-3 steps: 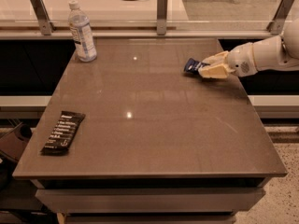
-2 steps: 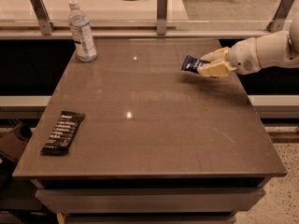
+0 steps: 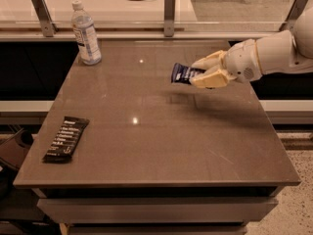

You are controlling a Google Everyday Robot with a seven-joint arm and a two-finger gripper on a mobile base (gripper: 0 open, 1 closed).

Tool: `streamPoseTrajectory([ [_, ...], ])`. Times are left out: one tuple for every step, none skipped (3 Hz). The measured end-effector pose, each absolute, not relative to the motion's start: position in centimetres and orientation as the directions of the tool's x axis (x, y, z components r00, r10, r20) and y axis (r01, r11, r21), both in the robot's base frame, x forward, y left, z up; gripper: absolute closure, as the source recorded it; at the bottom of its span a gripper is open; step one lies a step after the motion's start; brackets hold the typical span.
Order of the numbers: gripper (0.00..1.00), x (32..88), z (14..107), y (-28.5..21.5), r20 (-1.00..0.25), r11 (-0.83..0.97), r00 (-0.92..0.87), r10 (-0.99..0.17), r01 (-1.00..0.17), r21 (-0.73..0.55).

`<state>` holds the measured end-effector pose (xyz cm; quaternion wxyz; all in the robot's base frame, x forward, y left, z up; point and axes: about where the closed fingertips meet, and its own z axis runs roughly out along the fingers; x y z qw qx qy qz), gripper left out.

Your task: Move rxbar blueberry near rxbar chocolate

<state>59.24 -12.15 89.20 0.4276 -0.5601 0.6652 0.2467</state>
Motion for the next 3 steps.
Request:
streamPoseTrajectory([
  [1.00, 57.7, 89.0, -8.9, -0.847, 0.184, 0.044, -0.529, -0.969, -0.166],
  [1.00, 55.2, 87.7, -3.7, -0.881, 0.076, 0.096, -0.463, -0.986, -0.147],
  [1.00, 55.2, 87.5, -3.0, -0.880, 0.069, 0.089, -0.467, -0.988, -0.137],
])
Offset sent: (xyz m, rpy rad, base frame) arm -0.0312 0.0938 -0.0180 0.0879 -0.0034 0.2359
